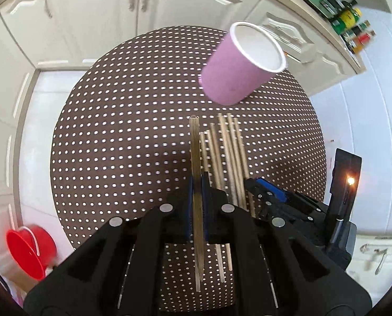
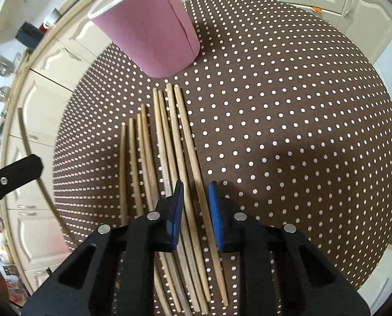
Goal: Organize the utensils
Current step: 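Grasp one wooden chopstick with the left gripper while the right gripper grasps another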
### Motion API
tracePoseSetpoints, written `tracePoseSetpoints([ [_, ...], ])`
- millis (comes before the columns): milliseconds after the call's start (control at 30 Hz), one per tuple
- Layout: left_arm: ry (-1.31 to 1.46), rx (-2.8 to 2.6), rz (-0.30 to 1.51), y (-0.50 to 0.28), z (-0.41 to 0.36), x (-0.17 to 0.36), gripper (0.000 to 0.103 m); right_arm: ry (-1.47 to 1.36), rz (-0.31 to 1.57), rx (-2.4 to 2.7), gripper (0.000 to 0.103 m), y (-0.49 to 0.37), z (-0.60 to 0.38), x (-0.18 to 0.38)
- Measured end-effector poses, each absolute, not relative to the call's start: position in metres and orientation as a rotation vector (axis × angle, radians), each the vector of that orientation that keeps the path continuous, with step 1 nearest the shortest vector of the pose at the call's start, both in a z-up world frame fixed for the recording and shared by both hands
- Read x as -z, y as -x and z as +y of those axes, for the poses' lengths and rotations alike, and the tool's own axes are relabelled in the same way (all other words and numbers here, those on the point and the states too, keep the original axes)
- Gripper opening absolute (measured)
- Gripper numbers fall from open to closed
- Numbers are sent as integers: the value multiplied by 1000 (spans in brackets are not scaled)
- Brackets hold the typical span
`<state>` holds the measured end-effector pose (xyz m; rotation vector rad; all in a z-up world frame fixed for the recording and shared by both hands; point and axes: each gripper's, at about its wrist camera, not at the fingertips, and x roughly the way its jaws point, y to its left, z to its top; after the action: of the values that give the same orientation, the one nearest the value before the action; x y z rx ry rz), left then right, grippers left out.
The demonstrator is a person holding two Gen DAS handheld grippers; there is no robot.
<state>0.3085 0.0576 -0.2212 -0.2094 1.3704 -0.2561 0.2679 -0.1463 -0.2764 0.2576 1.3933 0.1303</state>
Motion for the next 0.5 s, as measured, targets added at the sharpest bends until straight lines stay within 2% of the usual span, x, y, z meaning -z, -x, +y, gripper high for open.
tracePoseSetpoints([
  [233,249,243,1391,-317,68,237,7,-153,1400,-94,11,-277,-129,284],
  [300,257,244,1397,-319,69,240,7,-121,1401,-83,6,-282,-120,286],
  [500,246,253,1395,-321,66,246,7,-224,1402,-61,5,-301,-143,280],
])
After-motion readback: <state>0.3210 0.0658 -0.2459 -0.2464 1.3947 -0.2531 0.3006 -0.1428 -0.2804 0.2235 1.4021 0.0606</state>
